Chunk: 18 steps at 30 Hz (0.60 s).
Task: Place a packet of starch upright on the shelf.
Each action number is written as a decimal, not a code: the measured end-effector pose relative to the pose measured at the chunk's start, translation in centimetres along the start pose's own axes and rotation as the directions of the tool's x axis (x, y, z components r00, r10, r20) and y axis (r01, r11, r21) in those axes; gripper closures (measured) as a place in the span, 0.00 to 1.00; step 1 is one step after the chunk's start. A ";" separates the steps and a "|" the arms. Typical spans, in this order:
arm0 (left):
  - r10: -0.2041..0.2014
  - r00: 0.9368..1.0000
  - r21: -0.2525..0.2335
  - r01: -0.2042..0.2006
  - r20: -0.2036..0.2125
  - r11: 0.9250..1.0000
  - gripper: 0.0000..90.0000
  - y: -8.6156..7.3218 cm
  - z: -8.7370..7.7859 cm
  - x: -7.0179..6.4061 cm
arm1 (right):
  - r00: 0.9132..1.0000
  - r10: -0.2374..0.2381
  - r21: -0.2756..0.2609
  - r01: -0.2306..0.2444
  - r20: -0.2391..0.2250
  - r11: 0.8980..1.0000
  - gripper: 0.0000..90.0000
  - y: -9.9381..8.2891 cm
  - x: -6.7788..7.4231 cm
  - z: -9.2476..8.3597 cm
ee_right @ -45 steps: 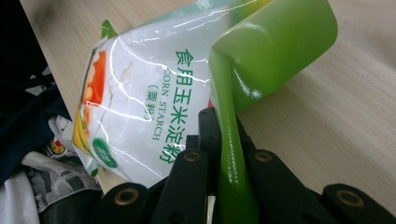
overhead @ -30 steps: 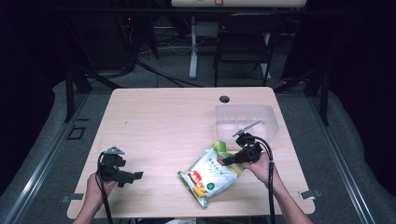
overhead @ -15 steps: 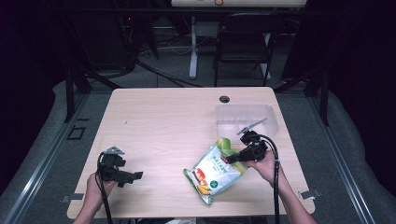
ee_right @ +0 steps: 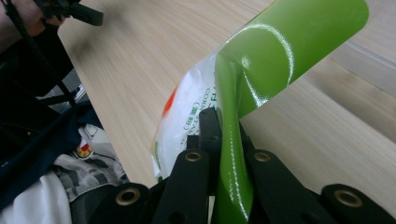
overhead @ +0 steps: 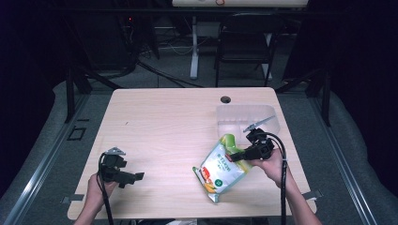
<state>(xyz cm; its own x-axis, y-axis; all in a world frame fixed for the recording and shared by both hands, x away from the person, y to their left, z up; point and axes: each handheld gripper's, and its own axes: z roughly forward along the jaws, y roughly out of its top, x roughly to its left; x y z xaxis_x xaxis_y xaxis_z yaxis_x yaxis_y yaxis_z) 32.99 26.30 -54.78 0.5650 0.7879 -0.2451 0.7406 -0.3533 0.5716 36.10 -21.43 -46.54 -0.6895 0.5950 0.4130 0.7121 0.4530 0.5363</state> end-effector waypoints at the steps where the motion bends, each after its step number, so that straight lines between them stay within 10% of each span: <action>1: 0.000 1.000 0.001 0.000 -0.001 1.000 0.00 0.0 0.0 0.0 | 1.000 -0.003 -0.004 0.003 0.000 1.000 1.00 0.1 0.1 -0.1; 18: -0.003 1.000 -0.002 0.003 -0.006 1.000 0.01 -0.1 0.1 0.0 | 0.999 -0.042 -0.022 0.042 0.003 0.999 1.00 1.2 1.1 -2.3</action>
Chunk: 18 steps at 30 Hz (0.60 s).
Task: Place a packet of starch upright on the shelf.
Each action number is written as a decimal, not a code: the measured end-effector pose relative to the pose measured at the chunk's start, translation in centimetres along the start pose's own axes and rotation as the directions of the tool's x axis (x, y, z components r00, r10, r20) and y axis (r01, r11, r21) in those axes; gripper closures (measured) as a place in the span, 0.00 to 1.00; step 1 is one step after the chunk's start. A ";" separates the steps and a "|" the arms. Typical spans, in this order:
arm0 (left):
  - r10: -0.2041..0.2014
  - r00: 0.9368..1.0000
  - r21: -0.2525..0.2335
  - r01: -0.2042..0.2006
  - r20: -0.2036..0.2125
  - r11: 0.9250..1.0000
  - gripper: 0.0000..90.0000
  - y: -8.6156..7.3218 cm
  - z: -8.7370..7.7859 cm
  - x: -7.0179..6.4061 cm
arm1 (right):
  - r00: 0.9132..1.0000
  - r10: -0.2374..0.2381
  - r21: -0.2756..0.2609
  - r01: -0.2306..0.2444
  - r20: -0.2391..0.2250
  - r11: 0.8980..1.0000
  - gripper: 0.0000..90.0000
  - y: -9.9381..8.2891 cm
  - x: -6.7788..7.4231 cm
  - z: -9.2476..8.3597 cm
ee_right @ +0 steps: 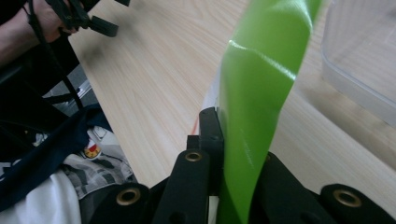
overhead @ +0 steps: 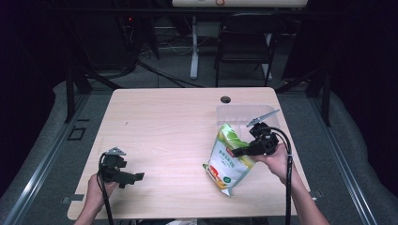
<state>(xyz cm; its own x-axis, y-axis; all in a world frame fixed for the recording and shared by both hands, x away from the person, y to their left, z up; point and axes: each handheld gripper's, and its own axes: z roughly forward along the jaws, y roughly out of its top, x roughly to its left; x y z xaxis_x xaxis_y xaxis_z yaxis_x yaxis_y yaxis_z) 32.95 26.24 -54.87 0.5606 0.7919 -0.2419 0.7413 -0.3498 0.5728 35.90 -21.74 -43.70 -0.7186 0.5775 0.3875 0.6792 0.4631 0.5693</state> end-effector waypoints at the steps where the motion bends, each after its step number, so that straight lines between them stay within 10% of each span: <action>1: 0.000 1.000 0.001 0.000 0.000 1.000 0.01 0.0 0.0 0.0 | 1.000 -0.009 0.002 0.009 -0.001 1.000 1.00 0.1 0.1 -0.2; 18: 0.002 1.000 0.002 -0.002 0.004 1.000 0.01 0.1 0.1 0.0 | 0.992 -0.056 0.058 0.050 0.113 0.997 1.00 1.7 1.2 -2.6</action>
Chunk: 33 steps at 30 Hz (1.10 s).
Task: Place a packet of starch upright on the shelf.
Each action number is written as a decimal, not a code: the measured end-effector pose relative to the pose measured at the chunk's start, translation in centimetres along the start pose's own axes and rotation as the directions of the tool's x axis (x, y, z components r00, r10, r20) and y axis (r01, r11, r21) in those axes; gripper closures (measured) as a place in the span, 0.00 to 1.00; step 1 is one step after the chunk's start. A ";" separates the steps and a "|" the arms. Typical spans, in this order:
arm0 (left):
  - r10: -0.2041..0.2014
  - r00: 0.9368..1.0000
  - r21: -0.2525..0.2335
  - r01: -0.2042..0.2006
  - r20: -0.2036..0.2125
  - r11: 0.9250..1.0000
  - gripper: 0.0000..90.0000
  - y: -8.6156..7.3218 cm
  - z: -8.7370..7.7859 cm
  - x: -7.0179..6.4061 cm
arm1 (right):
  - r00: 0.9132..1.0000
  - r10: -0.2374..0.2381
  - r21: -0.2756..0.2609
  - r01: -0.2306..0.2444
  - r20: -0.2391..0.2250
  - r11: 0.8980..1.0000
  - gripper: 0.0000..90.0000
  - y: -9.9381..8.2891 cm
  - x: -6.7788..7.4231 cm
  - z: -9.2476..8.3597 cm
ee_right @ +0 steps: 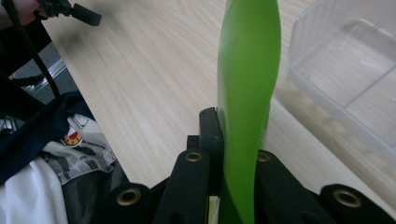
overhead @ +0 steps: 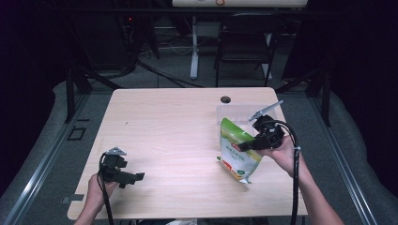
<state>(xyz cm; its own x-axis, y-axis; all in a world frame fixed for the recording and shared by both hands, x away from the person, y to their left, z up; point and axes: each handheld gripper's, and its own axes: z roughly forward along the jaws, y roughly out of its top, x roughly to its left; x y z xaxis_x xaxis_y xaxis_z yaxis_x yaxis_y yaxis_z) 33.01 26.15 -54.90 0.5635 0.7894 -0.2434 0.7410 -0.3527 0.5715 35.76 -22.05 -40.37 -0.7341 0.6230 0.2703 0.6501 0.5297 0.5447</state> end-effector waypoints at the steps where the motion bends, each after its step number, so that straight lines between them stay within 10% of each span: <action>1: 0.000 1.000 0.000 0.000 0.000 1.000 0.01 0.0 0.0 0.0 | 1.000 -0.006 0.005 0.006 0.007 1.000 1.00 0.0 -0.1 -0.2; 33: 0.015 1.000 -0.003 -0.015 -0.011 1.000 0.00 -0.1 -0.1 -0.2 | 0.995 0.021 -0.090 -0.013 0.096 0.996 1.00 2.2 -2.0 -5.3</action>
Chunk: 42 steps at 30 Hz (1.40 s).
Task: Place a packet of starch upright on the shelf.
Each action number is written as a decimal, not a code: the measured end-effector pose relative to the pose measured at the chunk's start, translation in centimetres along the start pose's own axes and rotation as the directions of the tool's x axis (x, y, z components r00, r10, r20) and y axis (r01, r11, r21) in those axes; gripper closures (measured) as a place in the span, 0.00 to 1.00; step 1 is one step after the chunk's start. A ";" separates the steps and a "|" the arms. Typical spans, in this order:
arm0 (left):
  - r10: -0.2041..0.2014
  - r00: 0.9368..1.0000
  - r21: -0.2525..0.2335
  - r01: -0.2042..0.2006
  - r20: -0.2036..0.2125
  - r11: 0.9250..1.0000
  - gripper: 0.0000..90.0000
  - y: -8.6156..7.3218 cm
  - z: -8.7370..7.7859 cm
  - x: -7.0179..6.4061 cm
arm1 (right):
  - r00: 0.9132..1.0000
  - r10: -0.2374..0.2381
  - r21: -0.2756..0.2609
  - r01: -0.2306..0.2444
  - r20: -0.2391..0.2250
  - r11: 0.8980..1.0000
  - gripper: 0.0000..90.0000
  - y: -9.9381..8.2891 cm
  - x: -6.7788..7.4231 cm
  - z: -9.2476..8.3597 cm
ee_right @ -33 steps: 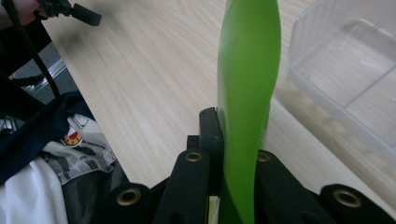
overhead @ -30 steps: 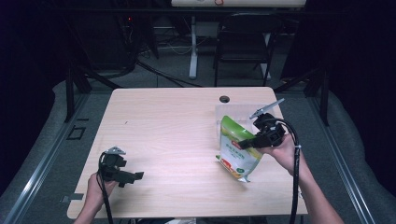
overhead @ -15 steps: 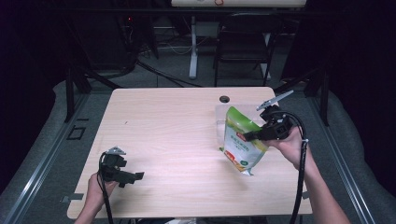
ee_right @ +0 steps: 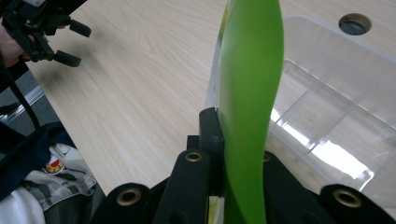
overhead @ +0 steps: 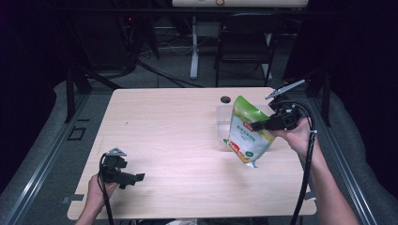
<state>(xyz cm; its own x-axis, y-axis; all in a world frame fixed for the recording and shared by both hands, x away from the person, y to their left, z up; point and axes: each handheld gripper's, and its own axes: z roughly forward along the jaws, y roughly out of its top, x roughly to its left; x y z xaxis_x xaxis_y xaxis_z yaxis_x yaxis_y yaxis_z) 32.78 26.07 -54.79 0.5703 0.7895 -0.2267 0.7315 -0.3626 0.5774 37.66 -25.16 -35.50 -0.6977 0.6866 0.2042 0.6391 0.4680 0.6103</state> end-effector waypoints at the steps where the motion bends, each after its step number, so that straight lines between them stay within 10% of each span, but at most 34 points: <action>1: -0.002 1.000 0.000 0.002 0.002 1.000 0.00 0.1 0.1 0.1 | 1.000 0.003 -0.005 -0.003 0.007 1.000 1.00 0.1 -0.1 -0.2; 42: 0.017 1.000 0.010 -0.017 0.012 1.000 0.00 0.3 0.5 -0.2 | 0.988 0.104 -0.083 -0.095 0.113 0.992 1.00 2.4 -4.6 -2.4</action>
<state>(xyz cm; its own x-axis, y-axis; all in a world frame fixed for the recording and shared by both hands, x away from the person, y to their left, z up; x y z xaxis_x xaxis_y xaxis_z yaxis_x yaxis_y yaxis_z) 33.12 25.59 -54.93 0.5866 0.7776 -0.2263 0.7258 -0.3809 0.5728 41.61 -28.52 -33.09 -0.5863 0.7902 0.1786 0.6733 0.3528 0.6497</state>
